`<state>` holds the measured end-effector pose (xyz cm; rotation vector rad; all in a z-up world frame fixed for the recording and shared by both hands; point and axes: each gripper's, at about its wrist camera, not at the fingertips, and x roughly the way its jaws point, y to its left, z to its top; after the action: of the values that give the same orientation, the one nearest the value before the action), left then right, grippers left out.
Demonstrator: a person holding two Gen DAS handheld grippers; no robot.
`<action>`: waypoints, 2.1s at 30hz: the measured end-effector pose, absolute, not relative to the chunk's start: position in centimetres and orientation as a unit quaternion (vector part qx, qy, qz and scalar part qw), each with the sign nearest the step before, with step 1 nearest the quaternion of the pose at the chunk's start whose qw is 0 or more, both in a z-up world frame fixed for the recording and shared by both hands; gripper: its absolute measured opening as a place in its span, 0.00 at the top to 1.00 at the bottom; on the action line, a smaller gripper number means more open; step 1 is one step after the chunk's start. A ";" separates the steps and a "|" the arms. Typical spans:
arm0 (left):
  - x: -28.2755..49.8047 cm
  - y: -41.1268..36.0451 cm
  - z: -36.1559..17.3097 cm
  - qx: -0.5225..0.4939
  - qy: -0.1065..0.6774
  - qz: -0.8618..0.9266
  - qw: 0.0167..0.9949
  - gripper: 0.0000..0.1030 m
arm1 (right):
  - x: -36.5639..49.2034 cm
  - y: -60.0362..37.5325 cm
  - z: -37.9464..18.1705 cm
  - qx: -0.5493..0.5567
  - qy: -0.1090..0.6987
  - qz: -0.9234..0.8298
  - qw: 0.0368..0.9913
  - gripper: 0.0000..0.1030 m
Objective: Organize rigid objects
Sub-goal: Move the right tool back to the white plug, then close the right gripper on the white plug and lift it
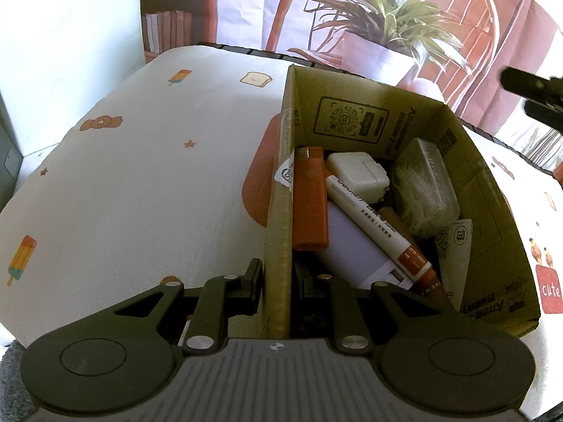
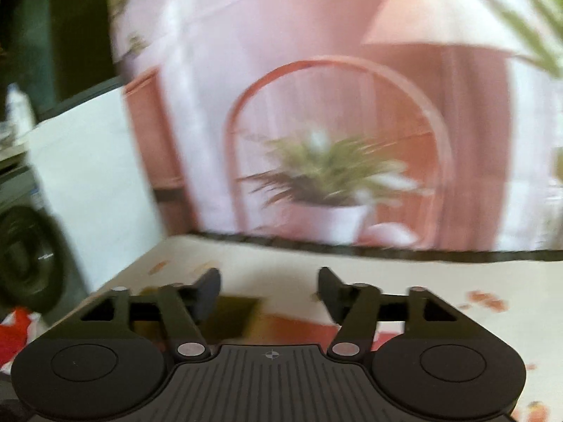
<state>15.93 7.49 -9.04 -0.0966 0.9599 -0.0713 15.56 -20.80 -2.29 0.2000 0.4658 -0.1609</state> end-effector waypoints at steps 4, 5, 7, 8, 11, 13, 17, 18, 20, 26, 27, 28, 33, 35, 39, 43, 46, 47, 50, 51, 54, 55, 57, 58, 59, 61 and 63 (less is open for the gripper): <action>15.9 7.5 -9.1 -0.045 0.461 -0.034 0.886 0.82 | 14.5 -23.8 -3.3 0.099 0.235 -0.141 0.956 0.21; 15.9 7.5 -9.1 -0.046 0.461 -0.034 0.886 0.82 | 14.3 -24.5 -3.7 0.099 0.236 -0.154 0.954 0.20; 15.9 7.5 -9.1 -0.046 0.461 -0.033 0.886 0.82 | 14.0 -25.3 -4.4 0.093 0.240 -0.172 0.951 0.12; 15.9 7.5 -9.1 -0.045 0.461 -0.033 0.886 0.82 | 13.9 -25.7 -4.9 0.084 0.243 -0.181 0.949 0.11; 15.8 7.5 -9.1 -0.045 0.461 -0.033 0.886 0.82 | 14.2 -26.3 -6.3 0.050 0.254 -0.196 0.946 0.05; 15.8 7.5 -9.1 -0.044 0.461 -0.033 0.886 0.82 | 14.6 -26.7 -7.5 0.030 0.260 -0.198 0.945 0.03; 15.8 7.4 -9.1 -0.044 0.461 -0.032 0.886 0.82 | 15.9 -27.0 -9.2 0.006 0.279 -0.194 0.941 0.00; 15.8 7.4 -9.1 -0.043 0.461 -0.032 0.886 0.82 | 16.3 -27.1 -9.7 0.004 0.283 -0.190 0.940 0.00; 15.8 7.4 -9.1 -0.041 0.461 -0.032 0.886 0.82 | 17.3 -27.3 -10.5 0.000 0.292 -0.180 0.939 0.00; 15.8 7.2 -9.1 -0.039 0.462 -0.030 0.886 0.82 | 20.3 -26.7 -12.5 -0.035 0.316 -0.128 0.939 0.01; 15.8 7.2 -9.1 -0.039 0.462 -0.030 0.886 0.82 | 20.8 -26.6 -12.7 -0.034 0.319 -0.125 0.939 0.02; 15.8 7.2 -9.1 -0.039 0.462 -0.030 0.885 0.82 | 21.4 -26.6 -12.9 -0.031 0.323 -0.119 0.938 0.05; 15.8 7.1 -9.1 -0.037 0.462 -0.030 0.886 0.82 | 23.3 -26.1 -13.8 -0.035 0.346 -0.105 0.932 0.21; 15.8 7.0 -9.1 -0.036 0.462 -0.029 0.886 0.82 | 23.9 -26.0 -14.1 -0.033 0.356 -0.101 0.929 0.26; 15.8 6.9 -9.2 -0.035 0.463 -0.028 0.885 0.81 | 24.6 -26.1 -14.4 -0.025 0.364 -0.104 0.925 0.33; 15.8 6.8 -9.2 -0.035 0.463 -0.028 0.885 0.82 | 25.0 -26.2 -14.7 -0.020 0.374 -0.108 0.921 0.42; 15.8 6.8 -9.2 -0.035 0.463 -0.028 0.885 0.81 | 25.1 -26.3 -14.7 -0.017 0.375 -0.103 0.921 0.47; 15.8 6.8 -9.2 -0.034 0.463 -0.028 0.885 0.81 | 25.1 -26.4 -14.7 -0.016 0.377 -0.101 0.921 0.50; 15.8 6.8 -9.2 -0.034 0.463 -0.028 0.885 0.82 | 25.1 -26.4 -14.6 -0.013 0.378 -0.094 0.921 0.63; 15.8 6.8 -9.2 -0.034 0.463 -0.028 0.885 0.82 | 25.0 -26.4 -14.5 -0.013 0.378 -0.093 0.921 0.67; 15.8 6.8 -9.2 -0.034 0.463 -0.028 0.885 0.82 | 24.7 -26.2 -14.4 -0.015 0.378 -0.093 0.921 0.68; 15.8 6.8 -9.2 -0.034 0.463 -0.028 0.885 0.81 | 24.7 -26.2 -14.3 -0.013 0.378 -0.093 0.921 0.68; 15.8 6.8 -9.2 -0.034 0.463 -0.028 0.885 0.82 | 24.5 -26.3 -14.3 -0.011 0.379 -0.093 0.921 0.68; 15.8 6.8 -9.2 -0.034 0.463 -0.028 0.885 0.82 | 24.4 -26.3 -14.3 -0.012 0.379 -0.092 0.921 0.68; 15.8 6.8 -9.2 -0.034 0.463 -0.028 0.885 0.82 | 24.3 -26.3 -14.2 -0.012 0.380 -0.092 0.920 0.68; 15.8 6.8 -9.2 -0.034 0.463 -0.028 0.885 0.82 | 24.2 -26.4 -14.1 -0.011 0.382 -0.094 0.919 0.68; 15.8 6.8 -9.3 -0.034 0.464 -0.028 0.885 0.82 | 24.0 -26.3 -14.1 -0.009 0.383 -0.096 0.919 0.68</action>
<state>15.80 6.78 -9.25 -0.0704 0.9646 -0.0579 24.04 -26.33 -14.10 -0.0185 0.7885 -0.1969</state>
